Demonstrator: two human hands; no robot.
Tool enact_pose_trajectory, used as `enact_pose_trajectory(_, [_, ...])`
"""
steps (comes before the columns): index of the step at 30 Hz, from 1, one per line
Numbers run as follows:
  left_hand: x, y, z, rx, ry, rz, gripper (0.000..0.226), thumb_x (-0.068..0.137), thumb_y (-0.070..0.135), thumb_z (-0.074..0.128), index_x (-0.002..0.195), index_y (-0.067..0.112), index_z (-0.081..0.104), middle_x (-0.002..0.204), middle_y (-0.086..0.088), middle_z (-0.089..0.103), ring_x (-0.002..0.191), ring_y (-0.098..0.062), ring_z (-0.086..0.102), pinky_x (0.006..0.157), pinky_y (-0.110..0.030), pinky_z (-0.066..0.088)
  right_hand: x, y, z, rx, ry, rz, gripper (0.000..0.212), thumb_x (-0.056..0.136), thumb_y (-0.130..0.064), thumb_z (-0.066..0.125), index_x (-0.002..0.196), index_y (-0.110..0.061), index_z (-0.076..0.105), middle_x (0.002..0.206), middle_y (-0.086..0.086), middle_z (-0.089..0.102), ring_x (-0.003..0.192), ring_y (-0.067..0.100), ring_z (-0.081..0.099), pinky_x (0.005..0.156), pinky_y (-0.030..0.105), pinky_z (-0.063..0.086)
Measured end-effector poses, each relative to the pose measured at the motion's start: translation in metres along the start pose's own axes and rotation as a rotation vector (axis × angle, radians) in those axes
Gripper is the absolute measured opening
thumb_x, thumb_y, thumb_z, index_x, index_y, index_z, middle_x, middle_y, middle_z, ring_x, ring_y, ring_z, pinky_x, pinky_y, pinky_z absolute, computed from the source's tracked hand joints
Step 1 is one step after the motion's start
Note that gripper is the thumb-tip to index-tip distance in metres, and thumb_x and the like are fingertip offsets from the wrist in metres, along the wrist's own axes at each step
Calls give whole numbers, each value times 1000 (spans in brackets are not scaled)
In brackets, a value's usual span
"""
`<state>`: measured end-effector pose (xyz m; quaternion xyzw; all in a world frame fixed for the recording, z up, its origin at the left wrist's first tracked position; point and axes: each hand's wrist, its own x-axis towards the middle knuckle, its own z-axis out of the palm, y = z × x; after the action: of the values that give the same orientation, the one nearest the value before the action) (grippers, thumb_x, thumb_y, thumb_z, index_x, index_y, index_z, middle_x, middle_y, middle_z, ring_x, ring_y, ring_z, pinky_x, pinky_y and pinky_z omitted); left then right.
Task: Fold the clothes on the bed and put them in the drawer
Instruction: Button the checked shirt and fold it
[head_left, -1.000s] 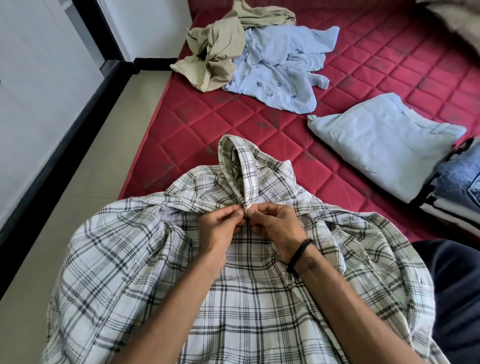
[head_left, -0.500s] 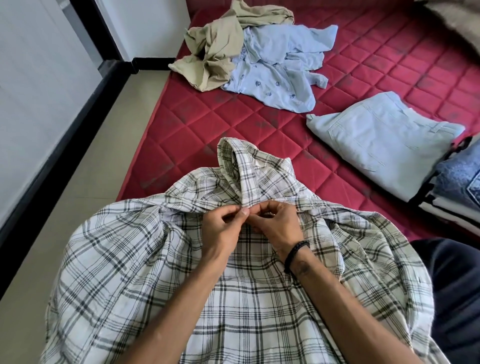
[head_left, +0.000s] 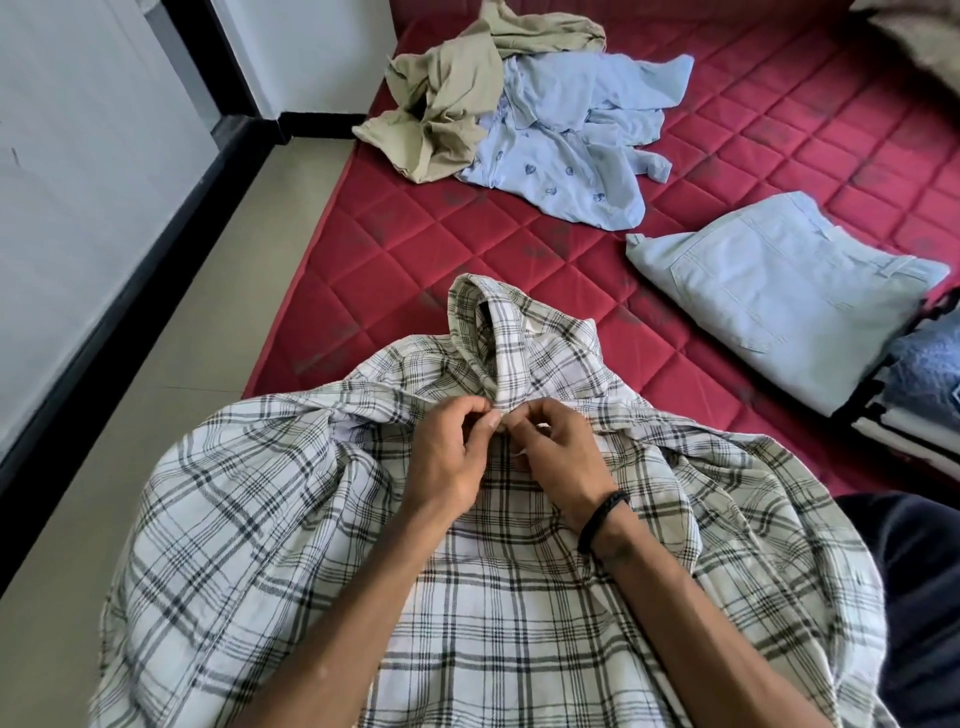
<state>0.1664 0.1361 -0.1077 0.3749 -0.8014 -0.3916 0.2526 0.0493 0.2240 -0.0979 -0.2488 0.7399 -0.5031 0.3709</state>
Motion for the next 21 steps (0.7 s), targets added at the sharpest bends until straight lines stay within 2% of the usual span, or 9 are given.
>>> enact_pose_trajectory(3, [6,-4,-7,187,44,179,19,103,30,59,109,16,69,97,8,66,86,-8,62,77,-31,55,-1,-2,1,-30,-52,-54,15,102,-34,60,97,-20,63,85,7,66,73,21,58,73,63,57])
enact_pose_trajectory(8, [12,-4,-14,210,88,125,12,95,31,70,105,24,69,97,13,67,85,-6,63,78,-34,58,-4,-14,-2,-37,-32,-26,9,100,-26,66,94,-19,67,85,-1,68,72,17,62,71,60,59])
enact_pose_trajectory(11, [33,2,-31,263,243,147,23,92,20,73,114,25,68,105,9,69,96,-9,61,92,-42,55,7,-29,-25,-317,290,-247,5,94,-17,72,96,-19,68,96,-5,67,81,12,67,71,37,62])
enact_pose_trajectory(12, [46,0,-39,334,252,130,34,91,17,74,123,24,65,112,5,70,102,-11,59,100,-45,51,17,-34,-35,-417,411,-361,12,91,-15,74,100,-19,68,100,-4,65,85,14,66,74,36,60])
enact_pose_trajectory(14, [81,-6,-56,471,62,-14,70,87,21,80,149,24,47,140,-4,59,127,-23,51,115,-50,39,46,-47,-55,-555,450,-491,39,83,-15,81,119,-19,65,115,1,64,102,22,62,91,37,52])
enact_pose_trajectory(17, [122,-12,-62,476,-349,-223,105,79,22,86,162,28,21,164,-12,31,150,-37,28,123,-57,26,91,-66,-78,-664,91,-339,76,75,-19,91,141,-20,54,127,0,62,111,17,58,92,24,49])
enact_pose_trajectory(19, [135,-14,-61,422,-446,-224,93,80,22,86,158,22,35,156,-12,44,142,-34,43,117,-47,37,111,-76,-85,-707,-31,-251,42,77,-24,89,115,-18,71,103,1,74,87,15,66,76,31,56])
enact_pose_trajectory(20, [138,-13,-61,383,-458,-207,79,82,24,85,151,21,48,144,-10,58,132,-31,55,106,-37,47,117,-79,-87,-733,-16,-246,20,81,-25,85,95,-17,73,85,0,73,74,15,64,66,32,53])
enact_pose_trajectory(21, [144,-11,-66,353,-447,-168,62,83,27,85,140,21,62,127,-6,68,122,-28,63,90,-28,50,121,-87,-92,-757,24,-268,14,86,-25,80,82,-15,70,72,0,69,66,18,61,59,30,48])
